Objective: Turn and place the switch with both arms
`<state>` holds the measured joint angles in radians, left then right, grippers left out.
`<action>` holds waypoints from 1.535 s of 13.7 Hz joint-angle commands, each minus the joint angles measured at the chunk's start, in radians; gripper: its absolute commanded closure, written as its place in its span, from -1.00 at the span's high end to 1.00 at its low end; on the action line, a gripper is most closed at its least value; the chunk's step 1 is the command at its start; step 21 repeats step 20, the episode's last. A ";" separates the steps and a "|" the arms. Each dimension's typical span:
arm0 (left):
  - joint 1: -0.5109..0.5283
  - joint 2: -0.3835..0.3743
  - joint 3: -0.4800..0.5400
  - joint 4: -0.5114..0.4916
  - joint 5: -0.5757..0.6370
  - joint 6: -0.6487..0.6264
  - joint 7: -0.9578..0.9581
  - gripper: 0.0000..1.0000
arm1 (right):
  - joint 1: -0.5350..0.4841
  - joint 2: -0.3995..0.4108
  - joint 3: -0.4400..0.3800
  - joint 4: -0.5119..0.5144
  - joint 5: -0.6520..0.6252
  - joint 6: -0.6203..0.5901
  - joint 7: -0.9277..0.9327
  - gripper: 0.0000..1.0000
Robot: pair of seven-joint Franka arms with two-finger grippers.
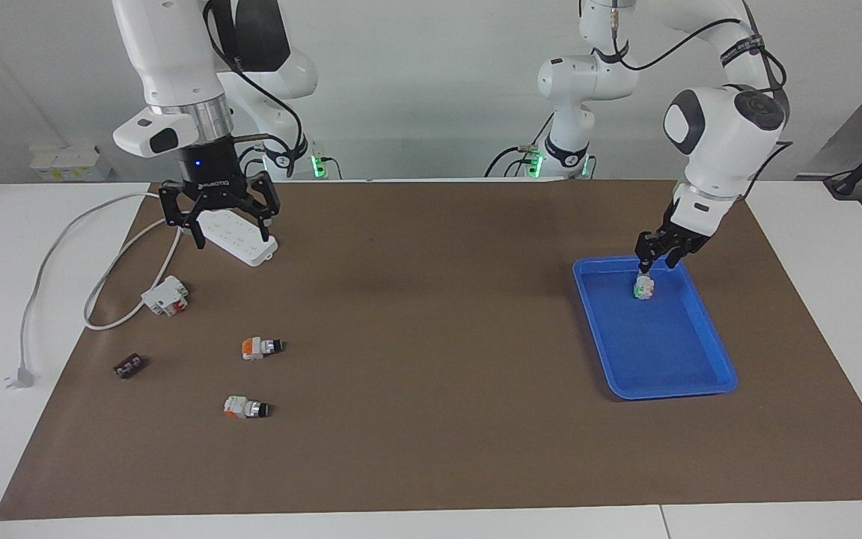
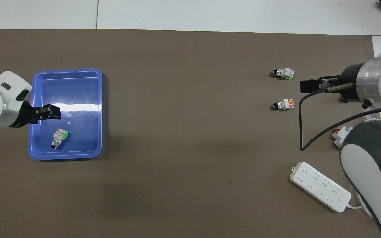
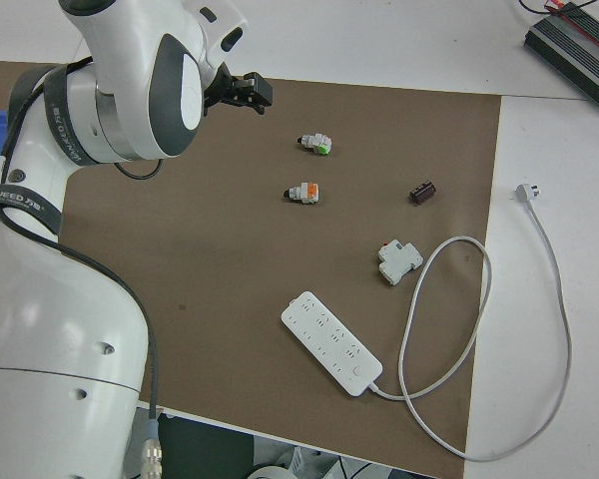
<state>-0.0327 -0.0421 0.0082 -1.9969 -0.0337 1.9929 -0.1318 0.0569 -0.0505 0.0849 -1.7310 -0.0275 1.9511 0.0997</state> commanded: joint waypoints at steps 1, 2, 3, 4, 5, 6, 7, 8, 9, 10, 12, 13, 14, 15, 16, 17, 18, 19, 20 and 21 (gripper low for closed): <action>0.007 0.062 -0.010 0.208 0.018 -0.205 0.012 0.87 | -0.017 0.017 0.012 0.050 -0.022 -0.105 0.109 0.99; 0.001 0.062 -0.010 0.248 0.020 -0.257 0.011 0.87 | -0.025 0.020 0.012 0.086 -0.009 -0.177 0.126 0.98; 0.002 0.064 -0.010 0.309 0.021 -0.337 0.012 0.87 | -0.038 0.041 0.012 0.114 -0.009 -0.220 0.126 0.98; 0.004 0.083 -0.011 0.385 0.023 -0.427 0.017 0.87 | -0.037 0.044 0.012 0.114 -0.011 -0.241 0.127 0.98; 0.002 0.114 -0.011 0.467 0.020 -0.510 0.023 0.87 | -0.037 0.043 0.012 0.114 -0.009 -0.270 0.127 0.98; 0.002 0.129 -0.013 0.522 0.015 -0.557 0.024 0.87 | -0.038 0.043 0.012 0.114 -0.009 -0.282 0.127 0.98; -0.001 0.128 -0.011 0.532 0.015 -0.563 0.026 0.95 | -0.042 0.040 0.012 0.110 -0.008 -0.294 0.127 0.98; -0.001 0.123 -0.011 0.530 0.021 -0.559 0.029 0.99 | -0.046 0.031 0.010 0.094 -0.006 -0.297 0.129 0.98; -0.001 0.125 -0.010 0.530 0.020 -0.545 0.064 0.99 | -0.048 0.014 0.012 0.059 -0.006 -0.288 0.130 0.98; -0.003 0.126 -0.010 0.530 0.023 -0.522 0.096 1.00 | -0.049 0.000 0.012 0.030 -0.006 -0.284 0.129 0.98; -0.003 0.128 -0.011 0.530 0.021 -0.490 0.101 1.00 | -0.051 -0.006 0.012 0.021 -0.005 -0.288 0.129 1.00; -0.003 0.130 -0.011 0.530 0.018 -0.462 0.100 1.00 | -0.052 -0.011 0.012 0.011 -0.005 -0.296 0.123 1.00; -0.004 0.130 -0.010 0.529 0.018 -0.444 0.100 1.00 | -0.054 -0.023 0.010 -0.008 -0.005 -0.296 0.123 1.00; -0.003 0.128 -0.011 0.529 0.018 -0.442 0.100 1.00 | -0.054 -0.028 0.010 -0.015 -0.006 -0.288 0.115 1.00; -0.003 0.128 -0.011 0.529 0.015 -0.441 0.101 1.00 | -0.054 -0.026 0.010 -0.015 -0.005 -0.285 0.112 1.00; -0.003 0.130 -0.011 0.529 0.017 -0.437 0.101 1.00 | -0.054 -0.026 0.010 -0.015 -0.005 -0.284 0.112 1.00; -0.003 0.130 -0.011 0.529 0.017 -0.437 0.103 1.00 | -0.054 -0.026 0.010 -0.015 -0.005 -0.284 0.110 1.00; -0.003 0.130 -0.011 0.529 0.015 -0.428 0.103 1.00 | -0.054 -0.026 0.010 -0.015 -0.003 -0.284 0.110 1.00; -0.003 0.130 -0.011 0.527 0.014 -0.416 0.103 1.00 | -0.054 -0.026 0.012 -0.015 0.001 -0.284 0.110 1.00; -0.003 0.130 -0.011 0.527 0.014 -0.416 0.103 1.00 | -0.054 -0.026 0.012 -0.015 0.001 -0.284 0.110 1.00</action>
